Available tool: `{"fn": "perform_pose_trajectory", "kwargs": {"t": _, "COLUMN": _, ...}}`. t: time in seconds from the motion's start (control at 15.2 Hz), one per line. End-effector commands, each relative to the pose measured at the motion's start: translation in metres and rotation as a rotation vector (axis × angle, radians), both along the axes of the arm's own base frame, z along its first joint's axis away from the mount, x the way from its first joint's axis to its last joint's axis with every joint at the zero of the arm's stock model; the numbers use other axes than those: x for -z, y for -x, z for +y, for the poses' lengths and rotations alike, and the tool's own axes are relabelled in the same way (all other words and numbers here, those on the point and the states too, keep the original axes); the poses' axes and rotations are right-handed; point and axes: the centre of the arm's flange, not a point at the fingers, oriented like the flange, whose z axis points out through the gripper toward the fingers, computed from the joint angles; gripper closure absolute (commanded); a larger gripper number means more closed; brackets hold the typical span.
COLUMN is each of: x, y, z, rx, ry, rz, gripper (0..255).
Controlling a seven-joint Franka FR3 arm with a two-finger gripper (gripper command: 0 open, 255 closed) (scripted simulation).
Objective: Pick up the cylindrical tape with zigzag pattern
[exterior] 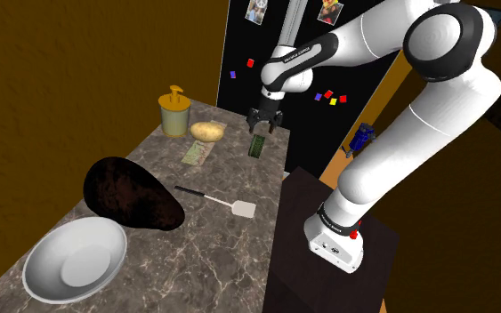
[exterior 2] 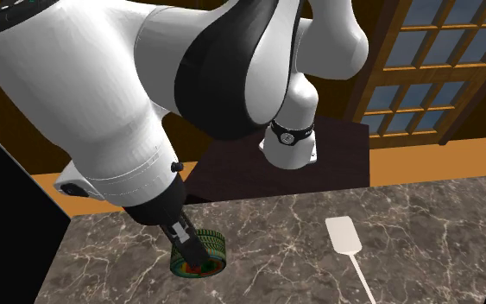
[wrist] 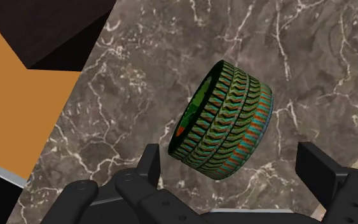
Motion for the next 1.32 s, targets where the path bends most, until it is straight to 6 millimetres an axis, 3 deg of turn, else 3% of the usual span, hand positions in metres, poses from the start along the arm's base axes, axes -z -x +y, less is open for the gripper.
{"fn": "perform_pose_trajectory", "kwargs": {"t": 0.0, "x": 0.012, "y": 0.0, "z": -0.001, "rx": 0.006, "ry": 0.0, "rz": 0.0, "gripper": 0}}
{"fn": "perform_pose_trajectory", "kwargs": {"t": 0.26, "x": 0.036, "y": 0.0, "z": -0.001, "rx": 0.006, "ry": 0.0, "rz": 0.0, "gripper": 0}}
{"fn": "perform_pose_trajectory", "kwargs": {"t": 0.4, "x": 0.036, "y": 0.0, "z": -0.001, "rx": 0.006, "ry": 0.0, "rz": 0.0, "gripper": 0}}
{"fn": "perform_pose_trajectory", "kwargs": {"t": 0.46, "x": 0.036, "y": 0.0, "z": -0.001, "rx": 0.006, "ry": 0.0, "rz": 0.0, "gripper": 255}}
{"fn": "perform_pose_trajectory", "kwargs": {"t": 1.06, "x": 0.036, "y": 0.0, "z": -0.001, "rx": 0.006, "ry": 0.0, "rz": 0.0, "gripper": 255}}
{"fn": "perform_pose_trajectory", "kwargs": {"t": 1.25, "x": 0.02, "y": 0.0, "z": -0.001, "rx": 0.006, "ry": 0.0, "rz": 0.0, "gripper": 255}}
